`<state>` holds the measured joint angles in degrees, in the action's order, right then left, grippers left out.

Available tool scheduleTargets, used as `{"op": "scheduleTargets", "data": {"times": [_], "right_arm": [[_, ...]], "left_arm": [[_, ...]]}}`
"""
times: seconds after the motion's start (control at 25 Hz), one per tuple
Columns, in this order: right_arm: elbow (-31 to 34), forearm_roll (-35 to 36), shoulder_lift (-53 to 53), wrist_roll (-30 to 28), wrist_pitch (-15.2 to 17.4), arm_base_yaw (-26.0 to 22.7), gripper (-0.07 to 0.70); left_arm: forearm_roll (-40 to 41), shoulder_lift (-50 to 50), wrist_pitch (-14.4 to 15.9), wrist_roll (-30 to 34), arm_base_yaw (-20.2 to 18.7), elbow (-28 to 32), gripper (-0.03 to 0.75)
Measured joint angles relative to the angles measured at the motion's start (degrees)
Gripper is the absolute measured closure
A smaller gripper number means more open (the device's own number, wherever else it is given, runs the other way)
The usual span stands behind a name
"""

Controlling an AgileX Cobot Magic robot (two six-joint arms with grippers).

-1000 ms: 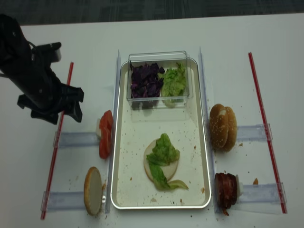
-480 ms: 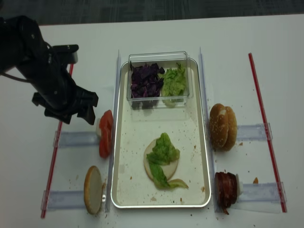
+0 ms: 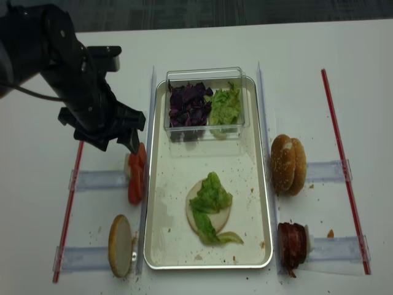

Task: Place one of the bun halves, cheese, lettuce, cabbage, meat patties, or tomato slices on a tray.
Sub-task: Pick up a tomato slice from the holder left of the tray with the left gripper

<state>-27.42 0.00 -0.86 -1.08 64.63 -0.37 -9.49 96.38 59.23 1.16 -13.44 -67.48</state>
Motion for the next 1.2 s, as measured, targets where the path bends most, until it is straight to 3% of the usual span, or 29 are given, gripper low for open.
{"op": "scheduleTargets", "data": {"times": [0.36, 0.72, 1.2], "right_arm": [[0.0, 0.0, 0.0, 0.0, 0.0, 0.0, 0.061], [0.0, 0.0, 0.0, 0.0, 0.0, 0.0, 0.061], [0.0, 0.0, 0.0, 0.0, 0.0, 0.0, 0.061]], "left_arm": [[1.3, 0.0, 0.3, -3.1, -6.2, 0.0, 0.226], [2.0, 0.1, 0.1, -4.6, -6.3, 0.0, 0.272], [0.1, 4.7, -0.5, -4.7, -6.3, 0.0, 0.276]]}}
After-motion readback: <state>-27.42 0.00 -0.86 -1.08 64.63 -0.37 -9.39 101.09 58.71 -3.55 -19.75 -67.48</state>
